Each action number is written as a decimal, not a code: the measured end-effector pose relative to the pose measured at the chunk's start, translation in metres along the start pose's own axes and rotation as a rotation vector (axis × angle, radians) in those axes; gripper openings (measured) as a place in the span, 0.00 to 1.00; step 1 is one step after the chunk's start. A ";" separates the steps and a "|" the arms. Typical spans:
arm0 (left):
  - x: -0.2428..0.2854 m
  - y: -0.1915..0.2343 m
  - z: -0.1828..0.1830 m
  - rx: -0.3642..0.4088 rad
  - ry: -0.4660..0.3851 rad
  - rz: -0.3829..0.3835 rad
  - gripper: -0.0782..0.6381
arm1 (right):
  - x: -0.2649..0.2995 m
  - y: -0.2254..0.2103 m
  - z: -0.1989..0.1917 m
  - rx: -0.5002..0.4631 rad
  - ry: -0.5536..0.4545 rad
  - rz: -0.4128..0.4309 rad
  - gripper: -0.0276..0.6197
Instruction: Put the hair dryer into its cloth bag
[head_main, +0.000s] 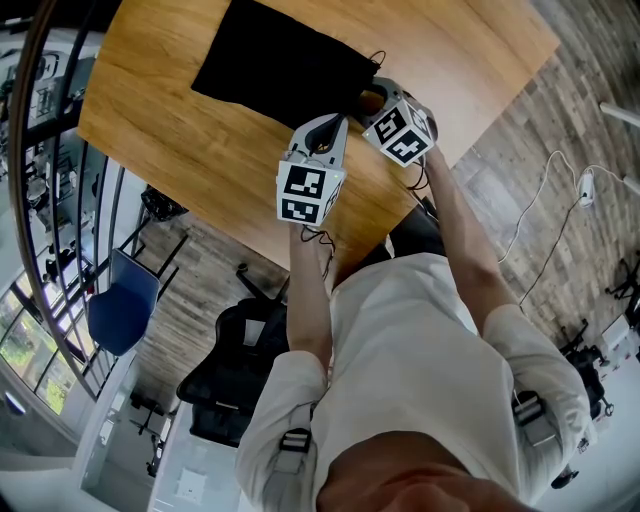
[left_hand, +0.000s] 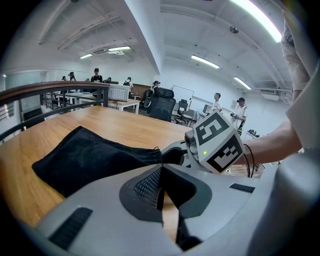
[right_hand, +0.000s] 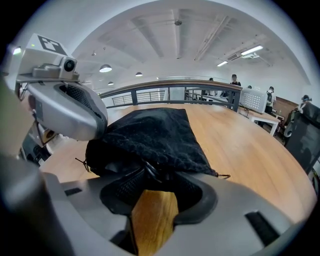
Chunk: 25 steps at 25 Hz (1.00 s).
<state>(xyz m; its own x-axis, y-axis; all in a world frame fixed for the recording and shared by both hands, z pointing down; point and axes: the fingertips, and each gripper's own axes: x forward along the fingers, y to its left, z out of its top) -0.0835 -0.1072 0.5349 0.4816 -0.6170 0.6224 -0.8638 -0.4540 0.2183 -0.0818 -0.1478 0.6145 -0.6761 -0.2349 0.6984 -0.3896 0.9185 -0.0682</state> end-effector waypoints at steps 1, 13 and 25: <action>0.000 0.000 0.000 -0.002 -0.001 0.002 0.13 | -0.001 0.000 -0.001 0.005 0.001 -0.001 0.33; 0.002 -0.002 -0.003 0.014 -0.007 0.048 0.14 | -0.026 0.005 -0.017 0.025 0.003 -0.021 0.37; -0.004 -0.002 -0.005 0.016 -0.012 0.076 0.27 | -0.047 0.008 -0.018 0.029 -0.023 -0.044 0.37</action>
<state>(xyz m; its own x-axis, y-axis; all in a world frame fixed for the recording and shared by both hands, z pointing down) -0.0846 -0.1010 0.5354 0.4166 -0.6577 0.6275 -0.8955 -0.4158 0.1588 -0.0420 -0.1237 0.5939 -0.6720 -0.2825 0.6845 -0.4371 0.8975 -0.0586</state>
